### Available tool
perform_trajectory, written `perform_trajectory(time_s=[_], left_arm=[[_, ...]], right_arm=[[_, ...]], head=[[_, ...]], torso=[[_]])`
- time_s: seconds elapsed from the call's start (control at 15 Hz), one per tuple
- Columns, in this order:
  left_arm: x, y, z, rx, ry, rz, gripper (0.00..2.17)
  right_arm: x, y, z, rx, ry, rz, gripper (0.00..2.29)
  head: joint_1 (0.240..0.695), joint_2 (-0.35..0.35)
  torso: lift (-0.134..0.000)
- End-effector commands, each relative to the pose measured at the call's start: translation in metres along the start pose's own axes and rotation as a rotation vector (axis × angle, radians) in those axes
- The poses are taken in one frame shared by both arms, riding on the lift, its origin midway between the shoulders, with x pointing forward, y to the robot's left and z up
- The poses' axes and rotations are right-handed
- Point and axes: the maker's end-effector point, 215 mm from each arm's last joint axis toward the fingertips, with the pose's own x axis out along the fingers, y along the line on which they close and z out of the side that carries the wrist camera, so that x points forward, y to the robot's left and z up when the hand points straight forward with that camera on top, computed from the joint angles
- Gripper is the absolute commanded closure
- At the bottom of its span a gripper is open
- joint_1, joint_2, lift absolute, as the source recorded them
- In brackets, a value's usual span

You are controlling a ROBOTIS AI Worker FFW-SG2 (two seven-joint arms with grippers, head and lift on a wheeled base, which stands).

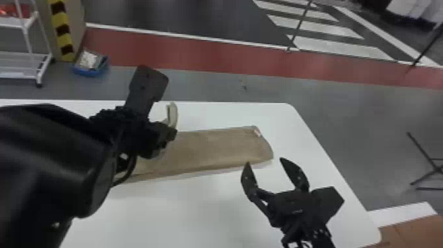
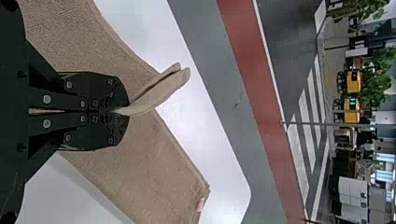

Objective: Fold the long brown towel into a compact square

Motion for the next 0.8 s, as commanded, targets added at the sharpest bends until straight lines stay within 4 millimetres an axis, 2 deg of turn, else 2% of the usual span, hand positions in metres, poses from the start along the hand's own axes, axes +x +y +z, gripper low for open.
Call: perform_trajectory(time_s=[0.0, 0.07, 0.13, 0.2, 0.47, 0.73], left_arm=[[0.010, -0.015, 0.006, 0.027, -0.032, -0.027, 2.14], [0.013, -0.018, 0.008, 0.033, -0.044, -0.027, 1.85], [0.017, -0.021, 0.012, 0.047, -0.066, -0.011, 0.82], [0.019, -0.028, 0.018, 0.066, -0.088, -0.001, 0.00], [0.021, -0.045, 0.010, 0.081, -0.075, -0.021, 0.04], [0.013, -0.046, 0.013, 0.063, -0.091, -0.031, 0.04]], right_arm=[[0.000, 0.000, 0.001, 0.000, -0.002, -0.001, 0.09], [0.000, 0.000, 0.003, 0.000, -0.005, -0.001, 0.09], [0.000, 0.001, 0.003, 0.001, -0.004, 0.001, 0.09], [-0.001, 0.001, 0.004, 0.000, -0.005, 0.001, 0.09], [-0.003, 0.002, 0.007, -0.001, -0.008, 0.003, 0.09], [0.000, 0.003, 0.007, 0.002, -0.007, 0.005, 0.09]], head=[[0.695, -0.329], [0.695, -0.334], [0.695, -0.340], [0.695, -0.348], [0.695, -0.350], [0.695, -0.350]], torso=[[-0.125], [-0.125], [-0.125], [-0.125], [-0.125], [-0.125]])
